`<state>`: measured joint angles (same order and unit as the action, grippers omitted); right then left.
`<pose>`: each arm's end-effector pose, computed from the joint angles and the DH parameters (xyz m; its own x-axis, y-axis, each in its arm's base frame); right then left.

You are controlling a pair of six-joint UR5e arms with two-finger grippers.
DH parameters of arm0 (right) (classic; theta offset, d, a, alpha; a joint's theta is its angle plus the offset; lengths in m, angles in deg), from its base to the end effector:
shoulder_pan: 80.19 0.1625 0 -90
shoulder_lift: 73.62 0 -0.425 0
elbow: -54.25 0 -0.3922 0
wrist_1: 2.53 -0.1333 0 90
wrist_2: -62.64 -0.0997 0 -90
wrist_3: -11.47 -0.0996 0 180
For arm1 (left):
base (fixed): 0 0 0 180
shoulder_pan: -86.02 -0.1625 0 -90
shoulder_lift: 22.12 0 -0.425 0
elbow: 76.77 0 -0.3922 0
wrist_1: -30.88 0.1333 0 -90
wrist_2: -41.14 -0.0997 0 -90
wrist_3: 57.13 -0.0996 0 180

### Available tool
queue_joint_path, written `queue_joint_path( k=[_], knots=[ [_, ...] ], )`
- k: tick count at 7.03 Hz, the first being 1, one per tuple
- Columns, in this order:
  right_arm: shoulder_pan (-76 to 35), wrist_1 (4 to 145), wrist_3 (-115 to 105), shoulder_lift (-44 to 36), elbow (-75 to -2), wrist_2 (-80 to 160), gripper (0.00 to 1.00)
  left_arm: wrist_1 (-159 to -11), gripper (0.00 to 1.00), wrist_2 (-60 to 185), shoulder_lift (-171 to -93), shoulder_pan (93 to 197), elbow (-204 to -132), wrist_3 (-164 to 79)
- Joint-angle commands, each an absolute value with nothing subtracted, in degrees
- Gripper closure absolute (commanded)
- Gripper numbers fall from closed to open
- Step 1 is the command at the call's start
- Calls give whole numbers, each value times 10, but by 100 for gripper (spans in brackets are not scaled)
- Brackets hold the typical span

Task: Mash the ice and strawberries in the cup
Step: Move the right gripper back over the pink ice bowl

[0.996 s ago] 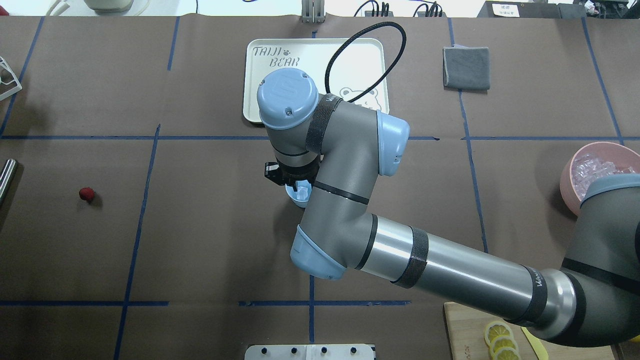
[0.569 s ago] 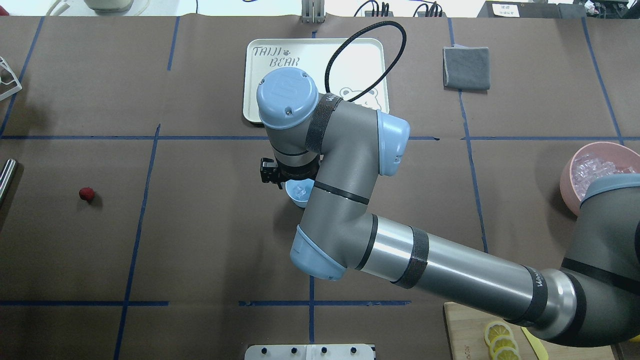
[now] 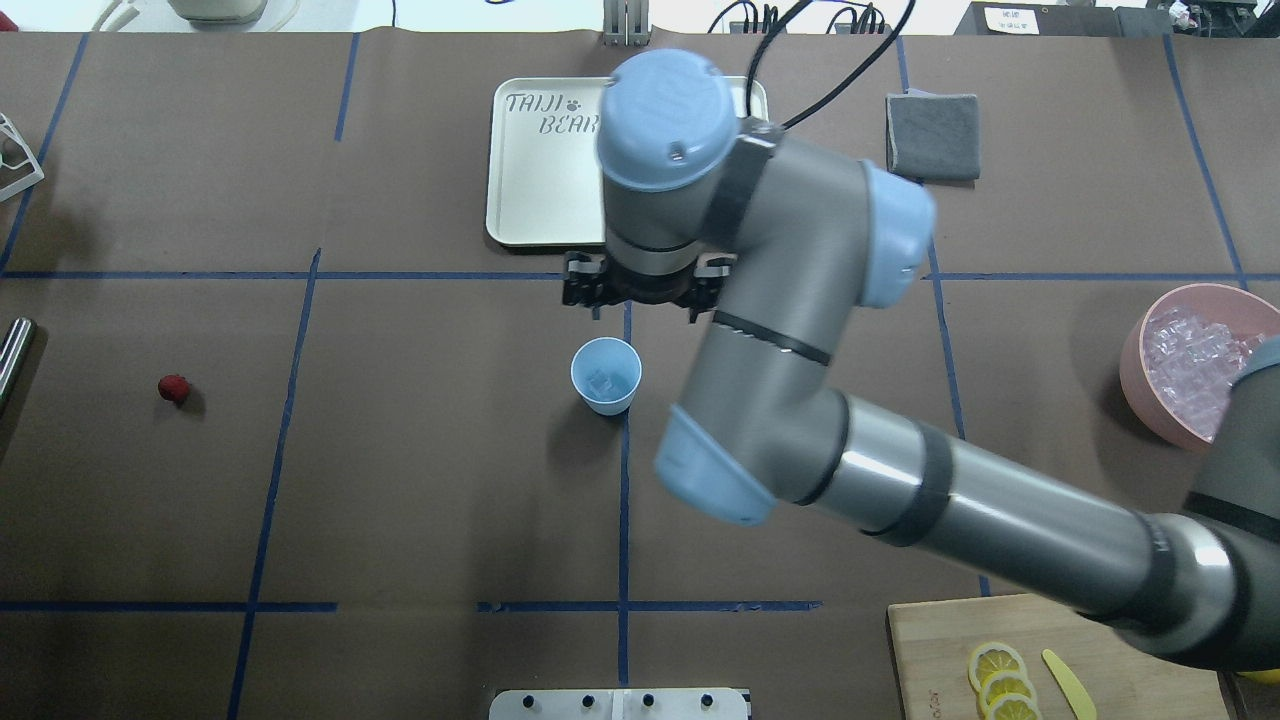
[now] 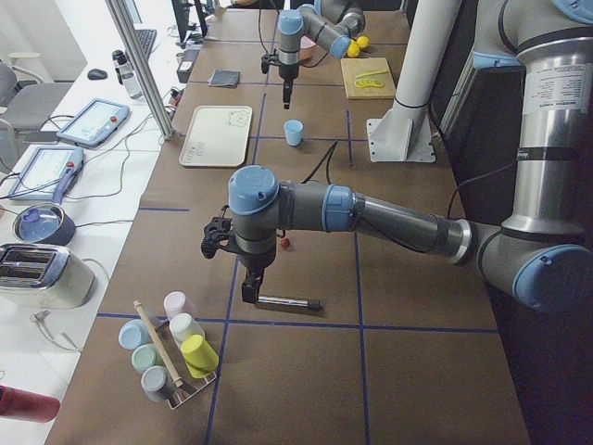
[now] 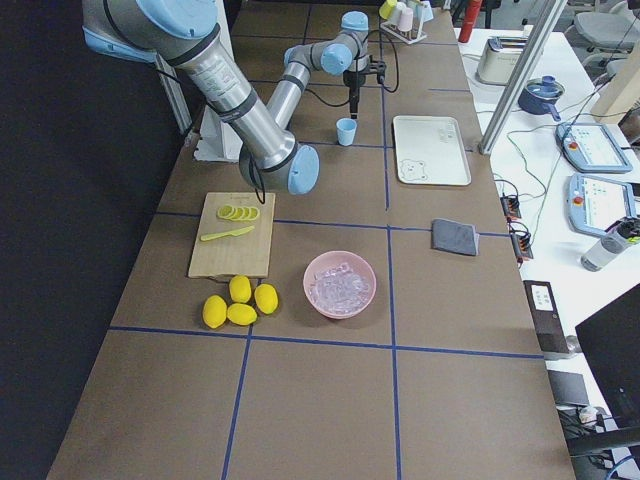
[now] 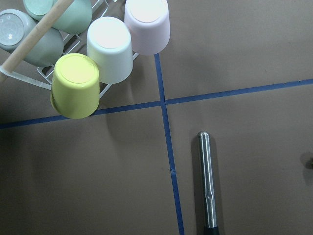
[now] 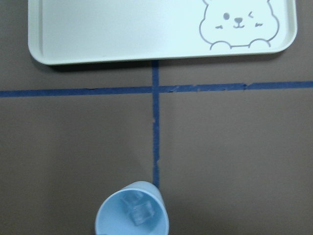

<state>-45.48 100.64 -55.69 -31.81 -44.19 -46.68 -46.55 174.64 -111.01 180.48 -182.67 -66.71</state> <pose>-0.4932 -0.4637 0.1179 0.6859 0.0295 0.7271 -0.0912 0.9948 0.0457 -0.1014 -0.4669 0.5556 0.7281 0.1364 -0.6718 -0.0441 0.9873 0.1527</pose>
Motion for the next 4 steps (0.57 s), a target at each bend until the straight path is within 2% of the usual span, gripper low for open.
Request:
queue_joint_path(
  k=[1,2,4],
  knots=[
    [-395,1007,-486,-161,-618,-476,0,-466,0,1746,-1110,1805,-1828,-667],
    [-351,1006,-450,-100,-668,-514,0,-467,0,1746,-1110,1805,-1827,-664],
    [-236,1002,-313,2,-690,-597,0,-468,0,1746,-1110,1805,-1830,-664]
  ],
)
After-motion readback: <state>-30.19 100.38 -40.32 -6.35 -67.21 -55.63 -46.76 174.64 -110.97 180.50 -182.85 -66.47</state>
